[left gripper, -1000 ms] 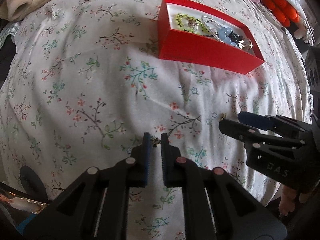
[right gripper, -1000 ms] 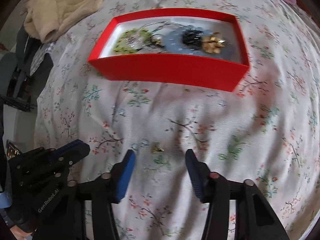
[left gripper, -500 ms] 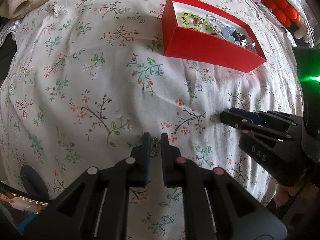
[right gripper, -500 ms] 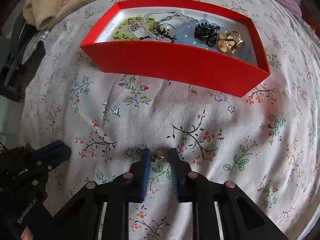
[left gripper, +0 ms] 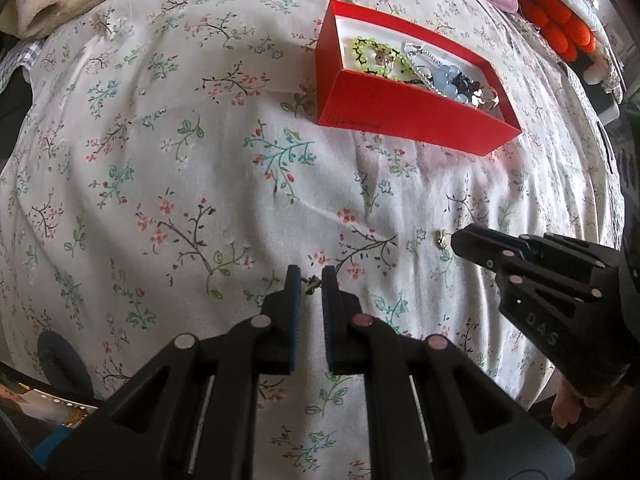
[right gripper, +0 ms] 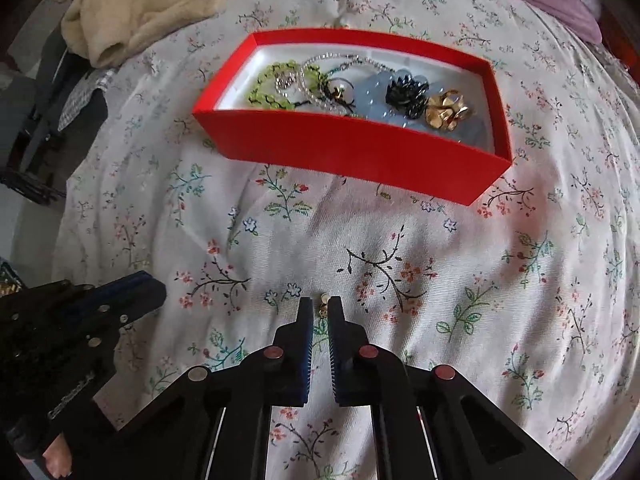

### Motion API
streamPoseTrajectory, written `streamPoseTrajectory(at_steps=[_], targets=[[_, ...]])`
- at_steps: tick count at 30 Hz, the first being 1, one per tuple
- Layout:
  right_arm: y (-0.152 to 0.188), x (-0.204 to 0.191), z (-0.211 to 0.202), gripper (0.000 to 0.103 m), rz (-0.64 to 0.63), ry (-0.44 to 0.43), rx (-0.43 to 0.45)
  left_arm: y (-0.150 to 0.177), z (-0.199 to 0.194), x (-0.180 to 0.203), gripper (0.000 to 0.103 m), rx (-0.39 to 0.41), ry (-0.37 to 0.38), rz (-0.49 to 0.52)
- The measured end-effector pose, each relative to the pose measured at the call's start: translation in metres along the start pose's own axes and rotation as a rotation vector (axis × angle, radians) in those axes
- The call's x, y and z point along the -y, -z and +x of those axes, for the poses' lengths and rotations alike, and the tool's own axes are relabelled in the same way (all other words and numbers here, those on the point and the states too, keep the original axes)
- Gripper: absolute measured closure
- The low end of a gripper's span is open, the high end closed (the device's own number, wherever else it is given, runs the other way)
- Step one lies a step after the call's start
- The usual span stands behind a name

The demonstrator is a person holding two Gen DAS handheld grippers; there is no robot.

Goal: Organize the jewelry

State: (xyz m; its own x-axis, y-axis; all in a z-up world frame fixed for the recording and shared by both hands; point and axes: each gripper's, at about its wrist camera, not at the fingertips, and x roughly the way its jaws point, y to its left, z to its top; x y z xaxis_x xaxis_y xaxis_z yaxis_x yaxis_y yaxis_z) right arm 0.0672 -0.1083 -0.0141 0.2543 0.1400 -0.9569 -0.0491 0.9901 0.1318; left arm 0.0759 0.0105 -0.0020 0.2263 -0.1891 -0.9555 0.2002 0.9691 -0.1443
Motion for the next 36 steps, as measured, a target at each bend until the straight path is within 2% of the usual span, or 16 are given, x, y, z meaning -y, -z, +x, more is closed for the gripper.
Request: streamPoseTrajectory(at_steps=[16, 19, 22, 26, 30, 32, 36], targets=[[0.000, 0.025, -0.050, 0.096, 0.049, -0.090, 0.092, -0.013, -0.022, -0.008, 0.092, 0.071, 0.066, -0.052], [0.001, 0.027, -0.047, 0.095, 0.044, -0.112, 0.067, -0.016, -0.022, -0.002, 0.092, 0.073, 0.068, -0.045], [0.002, 0.020, -0.025, 0.082, 0.033, -0.080, -0.004, -0.018, -0.017, 0.002, 0.092, 0.060, 0.060, -0.038], [0.003, 0.019, -0.003, 0.081, 0.025, -0.038, -0.073, -0.015, -0.012, 0.005, 0.092, 0.045, 0.050, -0.029], [0.001, 0.014, 0.005, 0.076, 0.017, -0.023, -0.090, -0.012, -0.010, 0.005, 0.092, 0.039, 0.044, -0.023], [0.000, 0.010, 0.009, 0.063, 0.011, -0.020, -0.093, -0.011, -0.009, 0.005, 0.092, 0.036, 0.044, -0.023], [-0.001, 0.001, 0.016, 0.061, -0.021, 0.010, -0.084, -0.009, -0.010, 0.003, 0.092, 0.037, 0.046, -0.026]])
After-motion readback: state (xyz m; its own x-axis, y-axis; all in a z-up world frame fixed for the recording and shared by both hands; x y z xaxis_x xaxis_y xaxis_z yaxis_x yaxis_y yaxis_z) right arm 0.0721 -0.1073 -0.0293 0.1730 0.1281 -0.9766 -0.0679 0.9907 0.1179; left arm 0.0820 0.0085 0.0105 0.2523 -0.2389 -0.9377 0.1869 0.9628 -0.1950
